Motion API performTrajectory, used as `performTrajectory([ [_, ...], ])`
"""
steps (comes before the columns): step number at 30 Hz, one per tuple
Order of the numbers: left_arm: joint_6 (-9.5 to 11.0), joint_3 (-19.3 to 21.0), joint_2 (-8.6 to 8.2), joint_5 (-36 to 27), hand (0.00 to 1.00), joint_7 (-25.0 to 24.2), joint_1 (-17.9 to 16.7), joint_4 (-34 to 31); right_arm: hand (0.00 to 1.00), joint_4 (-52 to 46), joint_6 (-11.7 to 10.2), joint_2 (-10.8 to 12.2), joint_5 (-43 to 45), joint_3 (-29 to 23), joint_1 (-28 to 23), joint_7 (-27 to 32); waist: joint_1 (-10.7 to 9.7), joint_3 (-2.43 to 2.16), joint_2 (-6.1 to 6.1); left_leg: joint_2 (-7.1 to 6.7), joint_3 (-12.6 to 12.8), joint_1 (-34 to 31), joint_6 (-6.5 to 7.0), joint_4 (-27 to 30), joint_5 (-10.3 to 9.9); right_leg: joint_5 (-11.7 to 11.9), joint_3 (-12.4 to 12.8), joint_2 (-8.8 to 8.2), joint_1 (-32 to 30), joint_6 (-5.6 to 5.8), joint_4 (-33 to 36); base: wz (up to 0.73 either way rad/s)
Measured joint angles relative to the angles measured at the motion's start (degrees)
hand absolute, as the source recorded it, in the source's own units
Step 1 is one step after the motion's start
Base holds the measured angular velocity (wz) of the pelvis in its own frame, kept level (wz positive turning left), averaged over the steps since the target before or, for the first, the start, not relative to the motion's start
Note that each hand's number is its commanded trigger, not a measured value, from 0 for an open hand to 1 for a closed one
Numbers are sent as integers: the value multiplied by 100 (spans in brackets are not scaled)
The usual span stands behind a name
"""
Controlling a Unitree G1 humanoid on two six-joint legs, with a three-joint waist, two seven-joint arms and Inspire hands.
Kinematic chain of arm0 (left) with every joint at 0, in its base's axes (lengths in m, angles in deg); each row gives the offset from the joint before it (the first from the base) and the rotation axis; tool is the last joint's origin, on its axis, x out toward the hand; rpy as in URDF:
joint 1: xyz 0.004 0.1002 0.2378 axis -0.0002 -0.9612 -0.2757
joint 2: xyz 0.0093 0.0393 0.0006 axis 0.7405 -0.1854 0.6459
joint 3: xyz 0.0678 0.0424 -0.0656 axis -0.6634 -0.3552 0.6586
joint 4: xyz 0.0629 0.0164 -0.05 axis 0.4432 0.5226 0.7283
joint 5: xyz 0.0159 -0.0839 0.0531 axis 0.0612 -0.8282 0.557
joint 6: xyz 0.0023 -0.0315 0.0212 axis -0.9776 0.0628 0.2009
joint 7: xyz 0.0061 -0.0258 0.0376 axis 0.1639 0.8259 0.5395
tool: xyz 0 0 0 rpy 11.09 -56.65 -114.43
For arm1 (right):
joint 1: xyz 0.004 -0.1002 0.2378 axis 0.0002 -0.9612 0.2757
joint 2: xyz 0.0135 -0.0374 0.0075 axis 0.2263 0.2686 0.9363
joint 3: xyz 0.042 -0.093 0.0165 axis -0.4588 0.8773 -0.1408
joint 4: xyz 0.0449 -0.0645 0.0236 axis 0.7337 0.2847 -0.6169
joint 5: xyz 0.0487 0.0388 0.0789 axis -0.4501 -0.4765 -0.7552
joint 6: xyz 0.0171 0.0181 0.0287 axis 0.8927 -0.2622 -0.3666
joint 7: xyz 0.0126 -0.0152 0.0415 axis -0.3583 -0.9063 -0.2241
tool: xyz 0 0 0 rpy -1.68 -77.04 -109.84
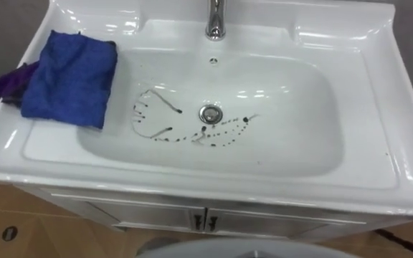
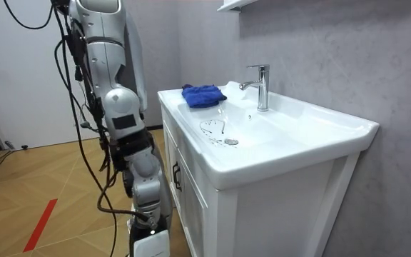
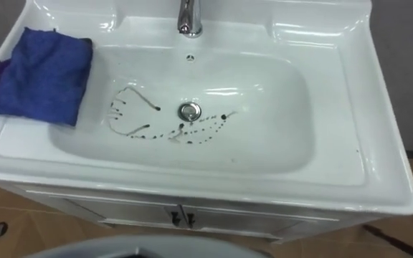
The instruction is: Wipe basin
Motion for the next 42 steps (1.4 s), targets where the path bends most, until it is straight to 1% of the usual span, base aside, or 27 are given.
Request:
performTrajectory([
  [1, 22, 169, 29, -17, 0, 45, -25, -2, 0, 0, -10, -44, -87, -54, -40, 8, 72, -15, 39, -2, -54, 5, -10, -2, 10, 0, -118, -1, 24, 0, -4, 19],
  [2, 73, 311, 61, -128, 0, 153, -71, -15, 0, -22, -24, -89, -148, -85, -49, 29, 178, -22, 73, 3, -59, 7, -24, -18, 23, -9, -120, 1, 17, -10, 1, 13],
  [3, 86, 401, 78, -153, 0, 227, -78, -15, 0, -25, -50, -112, -184, -98, -59, 60, 225, -27, 96, 2, -69, 0, -27, -22, 30, -15, -121, 2, 14, -15, 1, 9],
  [5, 210, 670, 120, -220, 0, 601, -141, -16, 0, -63, -228, -196, -280, -337, -113, 209, 335, -35, 174, -13, -164, -43, -36, -27, 64, -24, -144, 1, 11, -21, 16, 19],
  [7, 310, 869, 163, -220, 0, 858, -198, -16, 0, -145, -317, -270, -438, -442, -127, 328, 389, -33, 242, -38, -239, -71, -42, -31, 90, -46, -205, -9, 19, -27, 19, 20],
  [9, 338, 1184, 252, -208, 0, 1133, -231, -44, 0, -256, -409, -300, -453, -562, -88, 422, 411, -31, 310, -67, -331, -89, -57, -76, 143, -59, -242, -15, 23, -39, 7, 25],
  [10, 372, 1424, 325, -214, 0, 1370, -229, -114, 0, -245, -501, -308, -512, -660, -27, 485, 429, -20, 320, -85, -392, -118, -70, -80, 173, -87, -284, -23, 15, -71, 14, 24],
  [11, 487, 1536, 423, -218, 0, 1631, -222, -171, 0, -219, -541, -318, -600, -655, 40, 538, 468, -18, 324, -106, -427, -160, -87, -96, 208, -138, -366, -46, -10, -92, 21, 23],
  [12, 545, 1547, 466, -218, 0, 1773, -219, -237, 0, -151, -524, -326, -650, -656, 50, 568, 491, -15, 331, -118, -449, -174, -97, -102, 227, -164, -388, -52, -20, -104, 19, 20],
  [14, 755, 1794, 516, -217, 0, 2284, -226, -612, 0, -82, -614, -357, -676, -659, 9, 603, 578, -11, 356, -167, -546, -238, -126, -117, 300, -238, -443, -63, -33, -136, 11, 29],
  [15, 778, 1891, 522, -220, 0, 2388, -234, -714, 0, -83, -631, -371, -675, -659, -12, 608, 603, -17, 378, -169, -556, -267, -132, -119, 311, -251, -444, -62, -44, -145, 10, 17],
  [16, 803, 2067, 526, -224, 0, 2603, -282, -991, 0, -84, -671, -408, -675, -659, -46, 624, 680, -39, 424, -162, -559, -285, -149, -120, 325, -268, -446, -58, -91, -165, 24, 6],
  [18, 975, 2223, 618, -220, 0, 2969, -291, -1240, 0, -85, -687, -450, -668, -659, -80, 641, 717, -51, 461, -162, -604, -350, -168, -121, 358, -295, -504, -63, -143, -191, 34, 10],
  [20, 1236, 2411, 718, -215, 0, 3421, -283, -1486, 0, -86, -720, -481, -654, -657, -143, 633, 832, -78, 460, -170, -624, -391, -188, -171, 404, -338, -521, -91, -242, -221, 128, 6],
  [21, 1275, 2420, 738, -216, 0, 3537, -290, -1534, 0, -86, -733, -489, -659, -657, -171, 631, 853, -79, 472, -175, -632, -391, -190, -178, 407, -352, -525, -96, -245, -220, 136, 4],
  [22, 1328, 2427, 749, -217, 0, 3766, -329, -1676, 0, -93, -734, -509, -664, -657, -219, 631, 878, -98, 480, -183, -655, -388, -193, -196, 419, -361, -539, -102, -244, -219, 147, 6],
  [24, 1383, 2429, 749, -223, 0, 4045, -387, -1879, 0, -114, -740, -518, -669, -650, -266, 634, 911, -97, 494, -183, -655, -371, -202, -226, 438, -366, -538, -100, -244, -222, 151, 2],
  [25, 1398, 2428, 750, -225, 0, 4209, -398, -2045, 0, -114, -765, -519, -673, -640, -309, 645, 947, -107, 496, -182, -652, -361, -208, -229, 451, -367, -533, -99, -244, -223, 153, 0],
  [27, 1419, 2429, 750, -222, 0, 4414, -399, -2393, 0, -119, -806, -518, -654, -639, -367, 676, 983, -113, 507, -179, -657, -361, -210, -209, 461, -366, -547, -92, -222, -225, 166, 3],
  [30, 1590, 2464, 755, -217, 0, 4779, -337, -3155, 0, -118, -863, -511, -606, -646, -393, 744, 994, -110, 511, -183, -666, -365, -210, -181, 461, -375, -562, -110, -230, -232, 219, 0],
  [31, 1668, 2477, 803, -216, 0, 4914, -296, -3475, 0, -118, -869, -516, -588, -646, -392, 743, 1007, -106, 502, -184, -663, -360, -210, -178, 460, -381, -547, -111, -232, -235, 225, 0],
  [32, 1794, 2477, 933, -216, 0, 5013, -259, -3637, 0, -130, -873, -518, -587, -645, -387, 735, 1006, -103, 497, -183, -659, -354, -210, -181, 460, -390, -535, -117, -241, -239, 218, -3],
  [34, 1932, 2475, 1120, -209, 0, 5145, -133, -3820, 0, -167, -879, -517, -593, -632, -397, 731, 990, -102, 496, -181, -659, -356, -210, -194, 460, -395, -528, -115, -236, -240, 228, 0],
  [35, 1962, 2474, 1158, -197, 0, 5234, -59, -4038, 0, -172, -910, -517, -611, -622, -399, 734, 966, -100, 499, -180, -656, -359, -210, -186, 460, -395, -525, -114, -241, -240, 227, 0],
  [39, 1995, 2463, 1168, -70, 0, 5498, -53, -4731, 0, -193, -1081, -517, -612, -411, -410, 760, 831, -102, 513, -174, -649, -357, -209, -176, 459, -393, -499, -102, -239, -241, 221, -1],
  [40, 2009, 2440, 1168, -62, 0, 5536, -46, -4947, 0, -212, -1150, -515, -618, -395, -444, 751, 814, -111, 536, -165, -625, -345, -209, -172, 459, -390, -479, -98, -239, -246, 221, -12],
  [42, 2033, 2434, 1168, 47, 0, 5607, -57, -5216, 0, -265, -1224, -517, -617, -396, -491, 748, 826, -90, 540, -144, -534, -265, -210, -199, 460, -388, -381, -91, -239, -250, 227, -22],
])
